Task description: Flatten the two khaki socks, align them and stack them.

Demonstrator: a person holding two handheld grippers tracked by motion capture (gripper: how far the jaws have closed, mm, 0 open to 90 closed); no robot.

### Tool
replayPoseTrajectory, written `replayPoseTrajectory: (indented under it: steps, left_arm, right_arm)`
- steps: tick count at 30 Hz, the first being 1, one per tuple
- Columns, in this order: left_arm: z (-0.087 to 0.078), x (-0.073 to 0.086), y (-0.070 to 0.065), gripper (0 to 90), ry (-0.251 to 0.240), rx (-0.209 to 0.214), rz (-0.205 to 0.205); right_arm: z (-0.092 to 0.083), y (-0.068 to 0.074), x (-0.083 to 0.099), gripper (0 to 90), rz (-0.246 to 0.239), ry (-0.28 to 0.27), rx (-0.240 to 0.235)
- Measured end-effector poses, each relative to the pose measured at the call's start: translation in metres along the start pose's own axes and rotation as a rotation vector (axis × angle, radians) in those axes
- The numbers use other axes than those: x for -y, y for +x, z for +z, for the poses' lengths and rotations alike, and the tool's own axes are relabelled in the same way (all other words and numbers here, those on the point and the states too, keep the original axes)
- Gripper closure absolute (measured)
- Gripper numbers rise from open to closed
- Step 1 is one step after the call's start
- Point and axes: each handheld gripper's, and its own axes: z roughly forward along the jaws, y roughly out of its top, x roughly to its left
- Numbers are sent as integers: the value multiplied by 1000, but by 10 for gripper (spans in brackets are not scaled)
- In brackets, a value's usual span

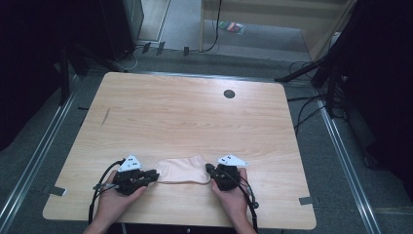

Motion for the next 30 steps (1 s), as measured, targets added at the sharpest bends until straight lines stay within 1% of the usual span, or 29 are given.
replayPoseTrajectory:
  steps: [1,2,3,5,6,7,9,10,11,12,13,14,15,16,17,18,20,21,22,24,27,28,30]
  left_arm:
    - [0,0,1,761,-7,8,-6]
    - [-1,1,2,728,-17,17,-12]
    - [-2,2,3,679,-49,20,-21]
    - [-6,3,7,612,-98,37,-30]
    - [-9,3,9,562,-128,39,-37]
    - [-12,3,11,535,-155,38,-41]
    - [-19,3,14,454,-212,32,-51]
    - [-21,4,16,417,-232,22,-46]
    - [-23,4,17,374,-242,14,-46]
    - [-25,3,18,304,-252,0,-56]
    - [-28,3,19,232,-256,-15,-69]
    - [-30,3,20,178,-262,-28,-82]
    - [-33,2,22,136,-271,-36,-97]
    - [-35,2,23,124,-280,-39,-104]
    - [-38,2,25,102,-293,-41,-115]
    - [-42,3,28,78,-305,-50,-129]
    - [-48,5,32,32,-313,-55,-132]
    - [-52,7,36,7,-322,-53,-139]
    - [-54,8,39,6,-324,-56,-144]
    - [-60,11,46,6,-331,-68,-168]
    - [-68,16,56,5,-338,-71,-188]
    - [-70,17,58,5,-342,-84,-195]
    - [-73,21,62,6,-332,-99,-195]
  right_arm:
    - [0,0,0,900,3,0,0]
    - [0,-1,0,900,12,-4,-4]
    - [-1,-2,-1,898,19,-12,-9]
    - [-6,-6,-1,827,60,-57,-32]
    - [-9,-8,-2,796,63,-82,-36]
    - [-11,-10,-3,761,67,-102,-32]
    - [-16,-15,-6,652,69,-122,-26]
    - [-18,-17,-7,580,59,-138,-21]
    - [-19,-19,-8,522,55,-150,-11]
    - [-20,-21,-8,457,35,-168,-7]
    - [-22,-22,-8,392,21,-185,8]
    - [-24,-24,-9,335,22,-191,21]
    - [-26,-25,-9,271,30,-193,23]
    - [-29,-27,-10,202,41,-194,26]
    - [-30,-29,-11,130,42,-186,32]
    - [-32,-30,-11,74,53,-160,45]
    - [-37,-36,-11,5,53,-138,56]
    - [-40,-38,-11,0,54,-138,55]
    - [-44,-42,-10,0,52,-143,48]
    - [-49,-48,-8,0,60,-150,54]
    - [-59,-60,-4,0,65,-153,82]
    - [-62,-63,-2,0,71,-155,86]
    - [-68,-71,2,0,73,-154,104]
